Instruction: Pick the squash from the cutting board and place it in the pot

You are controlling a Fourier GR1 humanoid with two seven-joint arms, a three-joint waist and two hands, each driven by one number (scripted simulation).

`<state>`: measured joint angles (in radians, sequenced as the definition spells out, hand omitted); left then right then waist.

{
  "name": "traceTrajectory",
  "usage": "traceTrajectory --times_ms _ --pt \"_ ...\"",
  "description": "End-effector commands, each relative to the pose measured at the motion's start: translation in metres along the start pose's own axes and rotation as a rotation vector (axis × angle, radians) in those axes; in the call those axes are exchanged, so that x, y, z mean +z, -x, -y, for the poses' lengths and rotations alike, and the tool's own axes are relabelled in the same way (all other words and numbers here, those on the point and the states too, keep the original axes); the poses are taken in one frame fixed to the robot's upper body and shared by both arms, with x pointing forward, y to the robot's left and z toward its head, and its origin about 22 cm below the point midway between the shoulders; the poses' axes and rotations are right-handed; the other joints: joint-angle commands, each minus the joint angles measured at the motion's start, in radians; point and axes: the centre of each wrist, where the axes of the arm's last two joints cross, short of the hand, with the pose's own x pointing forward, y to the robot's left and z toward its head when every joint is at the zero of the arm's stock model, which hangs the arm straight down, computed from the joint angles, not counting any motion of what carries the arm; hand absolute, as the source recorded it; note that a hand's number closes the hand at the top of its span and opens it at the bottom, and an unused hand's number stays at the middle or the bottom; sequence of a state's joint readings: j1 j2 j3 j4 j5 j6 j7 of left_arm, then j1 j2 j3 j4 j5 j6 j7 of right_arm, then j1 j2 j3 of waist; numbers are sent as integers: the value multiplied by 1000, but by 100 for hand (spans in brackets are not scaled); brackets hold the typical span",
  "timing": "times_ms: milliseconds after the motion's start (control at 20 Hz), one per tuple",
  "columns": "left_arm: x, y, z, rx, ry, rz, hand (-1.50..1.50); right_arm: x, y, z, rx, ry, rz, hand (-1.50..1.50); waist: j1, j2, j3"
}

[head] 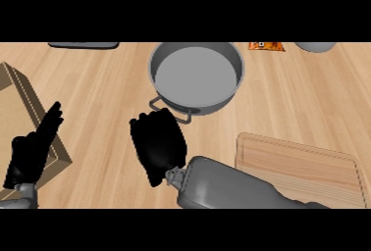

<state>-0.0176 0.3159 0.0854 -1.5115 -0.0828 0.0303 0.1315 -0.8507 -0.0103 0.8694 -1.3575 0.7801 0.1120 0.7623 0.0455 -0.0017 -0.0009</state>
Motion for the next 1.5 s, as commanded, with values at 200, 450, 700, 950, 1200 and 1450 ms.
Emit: traceTrajectory --times_ms 200,450,700,950,1200,1450 --pt "1 -5 -3 -8 -29 0 0 6 -24 47 -154 317 -22 150 -22 1 1" --pt "12 3 -12 0 -34 -9 0 -10 -5 65 -248 392 -36 150 -31 1 1" --pt "6 11 -14 6 -32 -2 0 -45 28 70 -282 441 -52 150 -30 5 0" --pt "11 3 -13 -6 -28 -5 0 -70 42 98 -336 460 -53 150 -23 4 1" --pt "11 5 -17 24 -27 -6 0 -102 81 90 -311 439 -67 150 -18 8 0" --pt "3 -5 6 15 -11 15 0 -119 134 85 -296 431 -91 150 1 20 0"
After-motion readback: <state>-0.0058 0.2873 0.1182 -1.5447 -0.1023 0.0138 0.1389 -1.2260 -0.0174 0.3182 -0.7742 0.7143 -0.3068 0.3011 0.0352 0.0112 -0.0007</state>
